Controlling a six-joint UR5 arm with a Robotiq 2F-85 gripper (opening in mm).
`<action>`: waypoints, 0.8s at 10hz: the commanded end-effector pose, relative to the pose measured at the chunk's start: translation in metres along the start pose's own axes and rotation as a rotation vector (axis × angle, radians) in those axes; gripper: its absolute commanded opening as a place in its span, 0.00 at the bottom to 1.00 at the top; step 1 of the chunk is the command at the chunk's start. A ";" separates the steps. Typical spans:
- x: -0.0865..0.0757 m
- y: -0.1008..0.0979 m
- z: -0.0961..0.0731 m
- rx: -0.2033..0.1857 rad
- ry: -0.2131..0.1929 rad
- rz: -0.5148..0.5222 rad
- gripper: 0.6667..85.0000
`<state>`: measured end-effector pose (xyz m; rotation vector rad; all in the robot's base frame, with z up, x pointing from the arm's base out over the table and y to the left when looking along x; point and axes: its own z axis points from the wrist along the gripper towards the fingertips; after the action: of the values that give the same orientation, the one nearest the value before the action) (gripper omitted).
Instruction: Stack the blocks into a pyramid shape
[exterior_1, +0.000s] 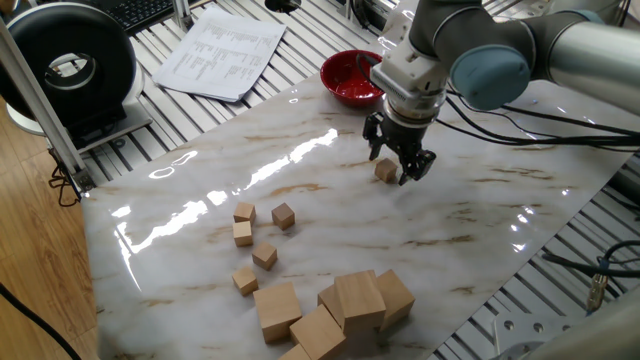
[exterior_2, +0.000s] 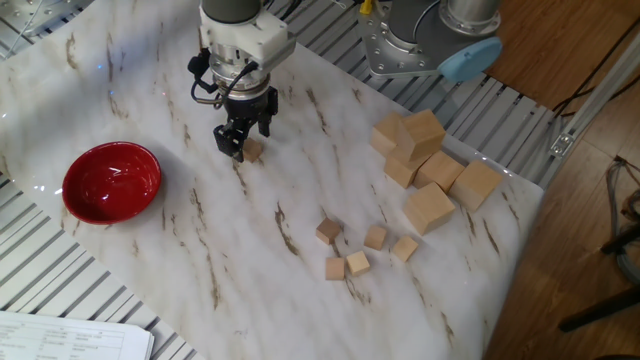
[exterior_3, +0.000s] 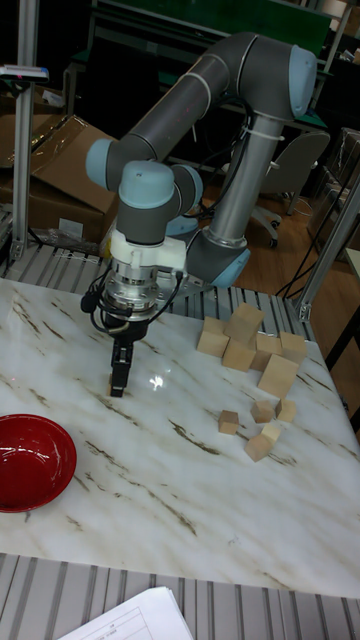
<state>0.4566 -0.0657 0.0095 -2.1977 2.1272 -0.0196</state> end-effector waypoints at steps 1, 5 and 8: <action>-0.008 -0.002 -0.003 0.000 -0.025 0.028 0.83; -0.016 -0.009 -0.013 0.023 -0.019 0.063 0.81; -0.040 -0.025 -0.021 0.029 -0.003 0.130 0.78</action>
<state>0.4671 -0.0451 0.0238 -2.1071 2.1962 -0.0265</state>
